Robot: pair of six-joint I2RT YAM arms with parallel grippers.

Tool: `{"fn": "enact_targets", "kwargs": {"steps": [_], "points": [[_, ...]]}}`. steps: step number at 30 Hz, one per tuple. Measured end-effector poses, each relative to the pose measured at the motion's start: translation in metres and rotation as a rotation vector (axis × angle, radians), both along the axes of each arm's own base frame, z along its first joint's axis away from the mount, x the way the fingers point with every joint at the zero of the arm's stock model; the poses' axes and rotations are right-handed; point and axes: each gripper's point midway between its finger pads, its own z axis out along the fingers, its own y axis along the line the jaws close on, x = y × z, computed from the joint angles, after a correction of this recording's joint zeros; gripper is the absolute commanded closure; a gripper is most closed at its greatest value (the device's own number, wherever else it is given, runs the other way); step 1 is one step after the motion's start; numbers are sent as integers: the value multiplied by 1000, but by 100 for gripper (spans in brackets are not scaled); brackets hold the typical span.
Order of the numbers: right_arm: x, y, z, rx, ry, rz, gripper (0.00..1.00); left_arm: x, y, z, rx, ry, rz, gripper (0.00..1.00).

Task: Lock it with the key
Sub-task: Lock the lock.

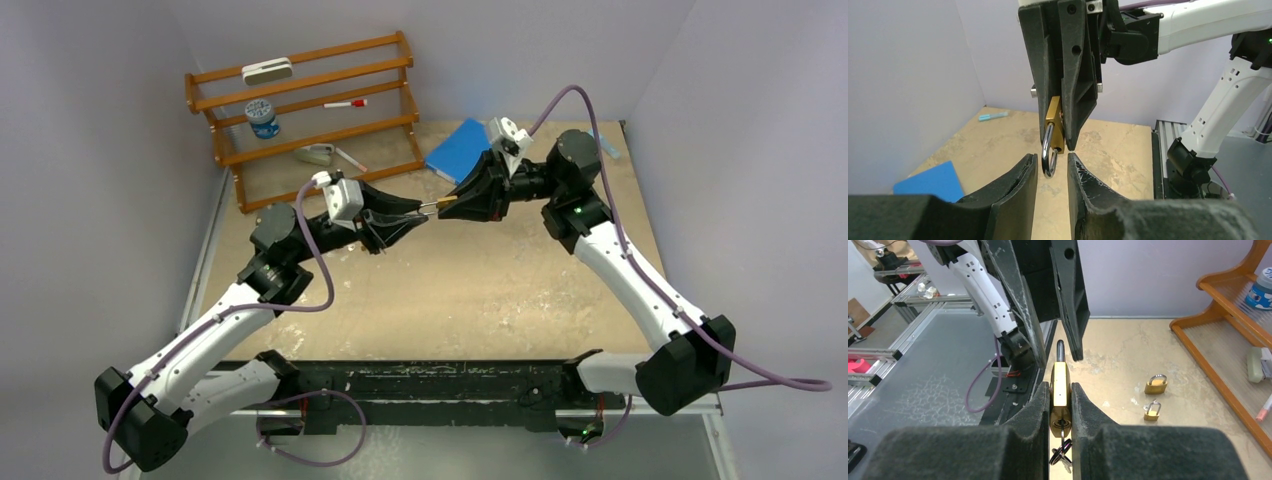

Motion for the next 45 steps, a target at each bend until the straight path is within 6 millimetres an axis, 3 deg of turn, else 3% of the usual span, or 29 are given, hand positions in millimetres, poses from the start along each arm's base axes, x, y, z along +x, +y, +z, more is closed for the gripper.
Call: {"fn": "enact_targets", "kwargs": {"steps": [2,6,8,14,21,22,27,45], "points": [[-1,0,2,1,-6,8,100,1,-2,-5,12,11,-9,73],[-3,-1,5,4,-15,15,100,1,-4,-11,29,28,-21,92],[-3,-1,5,4,-16,15,100,0,-5,-11,30,25,-27,97],[-3,0,5,4,-17,25,100,-1,-5,-11,28,26,-30,83],[-3,0,5,4,-16,25,100,-4,-5,-8,21,19,-46,80],[-3,0,5,5,-17,25,100,-4,-6,-7,20,16,-49,80],[-5,-1,5,4,-18,36,100,-6,-6,-7,18,19,-60,100],[-6,-3,9,13,-44,57,100,-9,-16,-8,7,40,-160,100]]}}
